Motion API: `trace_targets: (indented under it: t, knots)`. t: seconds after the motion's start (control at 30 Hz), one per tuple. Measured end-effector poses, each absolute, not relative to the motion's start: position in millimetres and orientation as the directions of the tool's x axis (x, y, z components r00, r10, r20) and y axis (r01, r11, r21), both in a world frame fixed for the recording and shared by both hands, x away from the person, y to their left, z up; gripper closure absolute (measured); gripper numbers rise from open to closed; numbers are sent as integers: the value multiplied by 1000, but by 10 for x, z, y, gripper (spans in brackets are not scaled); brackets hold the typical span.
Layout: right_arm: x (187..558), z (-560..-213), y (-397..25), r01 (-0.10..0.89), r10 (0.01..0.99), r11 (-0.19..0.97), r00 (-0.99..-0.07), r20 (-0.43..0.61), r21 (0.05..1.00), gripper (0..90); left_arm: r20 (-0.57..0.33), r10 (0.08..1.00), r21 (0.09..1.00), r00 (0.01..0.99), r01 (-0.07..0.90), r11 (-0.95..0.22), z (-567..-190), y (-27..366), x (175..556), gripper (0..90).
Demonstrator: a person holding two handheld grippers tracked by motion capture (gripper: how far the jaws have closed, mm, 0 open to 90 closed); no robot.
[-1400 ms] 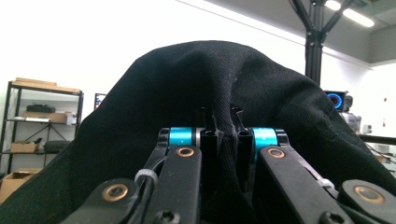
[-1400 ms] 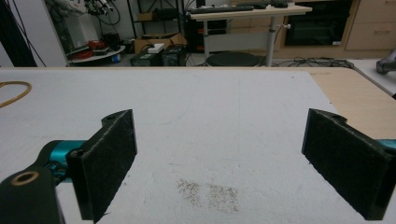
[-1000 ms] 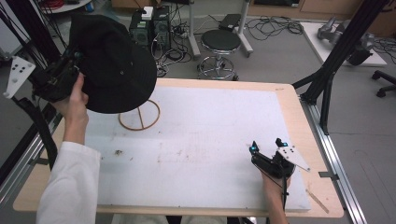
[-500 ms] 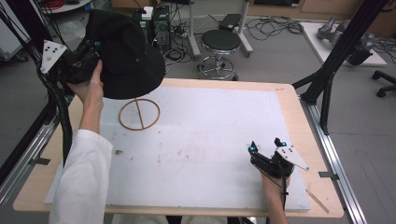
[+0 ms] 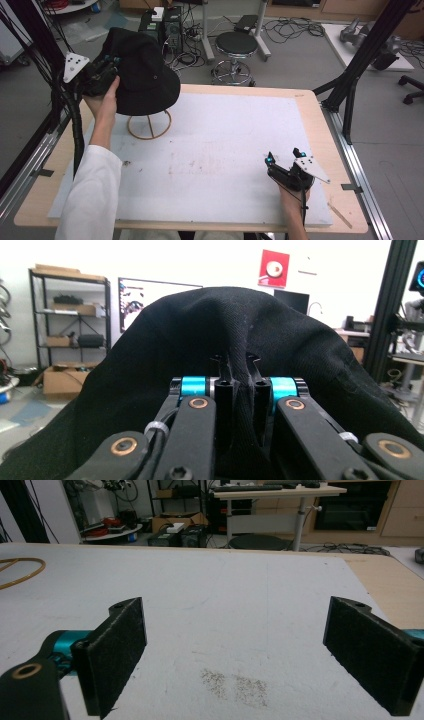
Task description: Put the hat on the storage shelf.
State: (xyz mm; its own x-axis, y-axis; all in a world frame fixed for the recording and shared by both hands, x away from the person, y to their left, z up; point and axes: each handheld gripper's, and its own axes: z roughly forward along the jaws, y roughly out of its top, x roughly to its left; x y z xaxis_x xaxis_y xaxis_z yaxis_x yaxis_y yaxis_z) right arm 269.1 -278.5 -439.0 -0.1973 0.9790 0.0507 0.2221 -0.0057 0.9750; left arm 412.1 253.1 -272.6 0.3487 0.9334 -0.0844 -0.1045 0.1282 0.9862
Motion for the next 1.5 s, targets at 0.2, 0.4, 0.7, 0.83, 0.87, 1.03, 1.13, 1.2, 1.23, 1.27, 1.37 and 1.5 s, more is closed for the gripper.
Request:
trace_targets:
  t: [0.2,0.4,0.7,0.83,0.87,1.03,1.13,1.2,1.23,1.27,1.37,1.5]
  knots:
    - [2697,-4392,-2776,225,979,-6,-199,52,974,94,-118,928,988,353,-52,145,-2795,2548,4128,856]
    - [2698,-4393,-2756,221,978,4,-204,43,975,94,-100,929,991,357,-52,126,-2799,2555,4114,851]
    - [2692,-4391,-2768,223,978,1,-204,46,975,94,-118,918,987,380,-61,152,-2764,2577,4071,746]
    - [2686,-4387,-2768,224,977,-4,-205,51,975,94,-115,918,986,379,-70,153,-2722,2582,4013,632]
    - [2686,-4388,-2771,221,977,-3,-205,50,975,94,-112,919,986,378,-72,150,-2712,2578,3993,583]
    - [2686,-4389,-2771,224,977,-6,-207,53,975,94,-90,923,986,373,-100,136,-2663,2557,3841,446]
    - [2685,-4389,-2771,222,977,-6,-208,53,975,94,-68,922,988,381,-101,115,-2633,2542,3737,406]
    - [2685,-4388,-2771,222,976,-10,-208,58,975,94,-60,922,989,383,-101,107,-2627,2540,3708,387]
    - [2685,-4388,-2769,224,976,-13,-207,61,975,94,-57,921,989,385,-102,104,-2622,2540,3679,380]
    - [2686,-4388,-2771,224,976,-11,-210,59,975,94,-60,922,989,383,-101,107,-2617,2541,3651,370]
    - [2690,-4389,-2772,223,975,-10,-212,58,975,94,-62,924,990,377,-97,105,-2616,2562,3568,352]
    - [2680,-4385,-2767,219,975,-5,-214,53,976,94,-63,931,993,360,-75,96,-2681,2648,3461,332]
